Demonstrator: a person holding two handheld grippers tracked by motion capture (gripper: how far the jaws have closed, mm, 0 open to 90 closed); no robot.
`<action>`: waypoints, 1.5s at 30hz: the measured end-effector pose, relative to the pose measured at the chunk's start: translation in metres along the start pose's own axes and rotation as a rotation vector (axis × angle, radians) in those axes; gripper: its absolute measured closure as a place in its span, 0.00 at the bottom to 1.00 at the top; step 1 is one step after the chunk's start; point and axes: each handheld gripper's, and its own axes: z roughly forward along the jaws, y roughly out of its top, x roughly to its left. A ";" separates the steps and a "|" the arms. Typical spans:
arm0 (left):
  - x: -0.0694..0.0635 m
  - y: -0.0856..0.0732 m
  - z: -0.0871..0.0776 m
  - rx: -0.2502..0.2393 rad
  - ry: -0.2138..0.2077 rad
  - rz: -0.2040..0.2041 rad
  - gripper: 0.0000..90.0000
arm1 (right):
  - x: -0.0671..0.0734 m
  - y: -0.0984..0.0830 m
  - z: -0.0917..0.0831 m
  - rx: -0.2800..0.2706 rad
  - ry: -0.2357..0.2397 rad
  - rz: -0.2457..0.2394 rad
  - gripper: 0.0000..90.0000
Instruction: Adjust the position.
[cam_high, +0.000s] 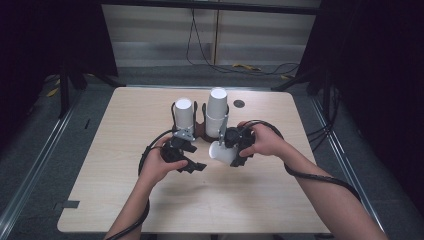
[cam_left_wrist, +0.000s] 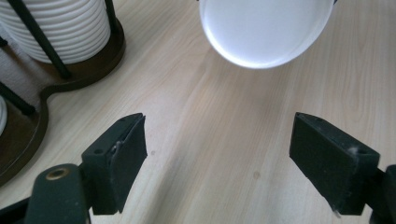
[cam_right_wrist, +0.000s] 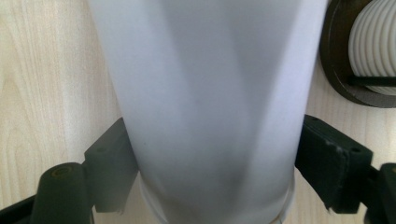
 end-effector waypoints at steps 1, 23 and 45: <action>0.000 0.001 0.000 -0.006 -0.003 -0.003 0.21 | 0.000 0.000 0.000 -0.003 0.002 0.010 0.22; -0.004 0.023 0.003 -0.016 -0.038 0.000 0.21 | 0.003 0.003 -0.002 -0.025 0.007 -0.003 0.22; -0.008 0.040 0.010 0.000 -0.059 0.035 0.22 | 0.006 0.004 0.002 -0.039 0.017 -0.022 0.22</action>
